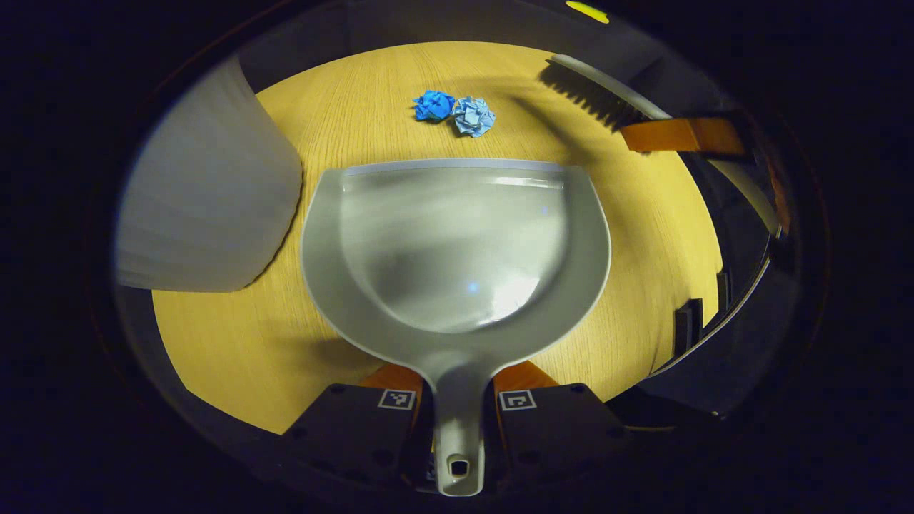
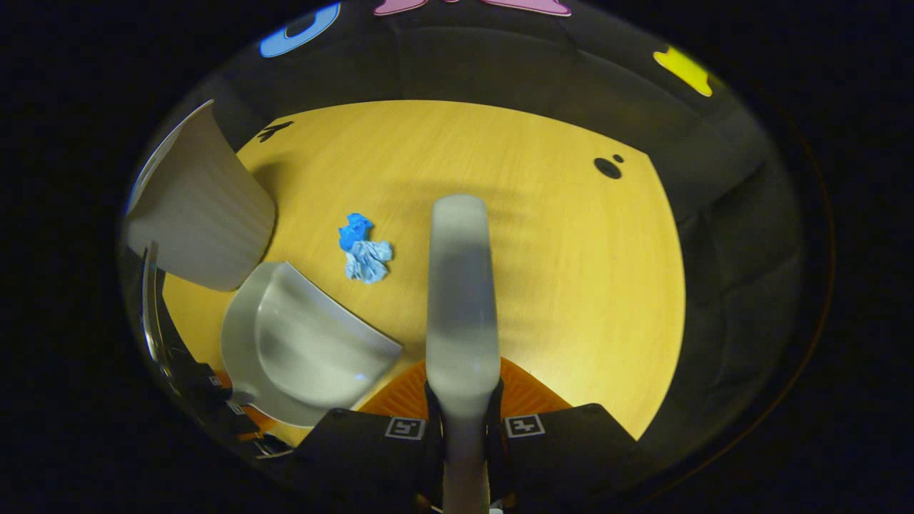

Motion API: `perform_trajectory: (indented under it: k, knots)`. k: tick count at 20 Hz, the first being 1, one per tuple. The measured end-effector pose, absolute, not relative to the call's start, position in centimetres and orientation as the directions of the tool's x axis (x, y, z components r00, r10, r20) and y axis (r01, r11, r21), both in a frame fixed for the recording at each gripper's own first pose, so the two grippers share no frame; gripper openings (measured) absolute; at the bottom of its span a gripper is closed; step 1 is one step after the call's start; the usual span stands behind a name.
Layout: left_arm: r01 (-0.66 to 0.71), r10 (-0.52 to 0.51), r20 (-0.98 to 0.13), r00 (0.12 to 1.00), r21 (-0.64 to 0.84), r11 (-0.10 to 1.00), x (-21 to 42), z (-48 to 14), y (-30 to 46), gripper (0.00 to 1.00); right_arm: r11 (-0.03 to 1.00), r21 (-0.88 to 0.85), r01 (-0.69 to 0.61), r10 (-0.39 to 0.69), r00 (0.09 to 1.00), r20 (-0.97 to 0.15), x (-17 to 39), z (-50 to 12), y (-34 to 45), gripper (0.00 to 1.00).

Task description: Pick up the small broom and dustpan from the desktop, sweep the trash into the dustpan with the broom, and then empty the trash into the garbage bin.

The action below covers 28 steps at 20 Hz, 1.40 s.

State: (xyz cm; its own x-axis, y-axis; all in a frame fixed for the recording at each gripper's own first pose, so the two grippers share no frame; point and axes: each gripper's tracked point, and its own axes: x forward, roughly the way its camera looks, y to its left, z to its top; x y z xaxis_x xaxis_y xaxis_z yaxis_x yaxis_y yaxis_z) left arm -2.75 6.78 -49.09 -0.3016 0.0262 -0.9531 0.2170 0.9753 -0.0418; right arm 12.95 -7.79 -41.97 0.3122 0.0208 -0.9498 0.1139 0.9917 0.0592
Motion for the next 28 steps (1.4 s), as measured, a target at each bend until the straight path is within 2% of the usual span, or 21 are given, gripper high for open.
perform_trajectory:
  k: [1, 2, 7, 12, 15, 17, 20, 23, 24, 28]
  knots:
    - [0.217, 0.037, -0.951, -0.307, -0.032, 0.976, -3.0, -49.0, 7.0, 0.27, 0.995, 0.053, 0.085, 0.026, 0.295, -0.955, 13.7, -43.0, -7.5, 0.18]
    - [0.216, 0.045, -0.949, -0.312, -0.024, 0.976, -3.3, -48.8, 7.3, 0.27, 0.997, 0.042, 0.062, 0.023, 0.283, -0.959, 14.3, -43.9, -7.2, 0.25]
    - [0.164, 0.04, -0.946, -0.321, -0.014, 0.986, -4.7, -48.1, 8.7, 0.26, 0.991, 0.115, 0.067, 0.089, 0.311, -0.946, 18.3, -44.1, -5.1, 0.25]
    - [0.2, 0.063, -0.933, -0.355, -0.009, 0.98, -5.1, -48.7, 9.8, 0.26, 1.0, -0.004, -0.012, 0.001, 0.366, -0.931, 23.6, -42.0, -8.3, 0.26]
    - [0.215, 0.057, -0.938, -0.342, -0.019, 0.976, -4.4, -48.9, 10.0, 0.26, 0.995, -0.092, -0.035, -0.071, 0.396, -0.916, 26.6, -41.8, -10.8, 0.26]
    - [0.228, 0.059, -0.933, -0.356, -0.026, 0.973, -4.4, -49.0, 10.1, 0.26, 0.986, -0.145, -0.078, -0.105, 0.38, -0.919, 27.8, -42.8, -11.6, 0.26]
    - [0.249, 0.062, -0.932, -0.356, -0.03, 0.968, -3.1, -49.3, 10.5, 0.26, 0.977, -0.147, -0.158, -0.088, 0.33, -0.94, 29.0, -45.6, -10.8, 0.26]
    - [0.249, 0.067, -0.933, -0.353, -0.025, 0.968, -2.6, -49.5, 10.5, 0.27, 0.934, -0.161, -0.32, -0.078, 0.256, -0.963, 28.5, -48.3, -9.2, 0.26]
    - [0.255, 0.069, -0.934, -0.349, -0.024, 0.967, -2.6, -49.4, 10.5, 0.26, 0.906, -0.202, -0.372, -0.096, 0.286, -0.953, 29.0, -48.1, -8.9, 0.26]
    - [0.253, 0.066, -0.935, -0.349, -0.026, 0.967, -2.7, -49.4, 10.6, 0.26, 0.824, -0.113, -0.555, -0.024, 0.166, -0.986, 25.6, -48.1, -5.3, 0.25]
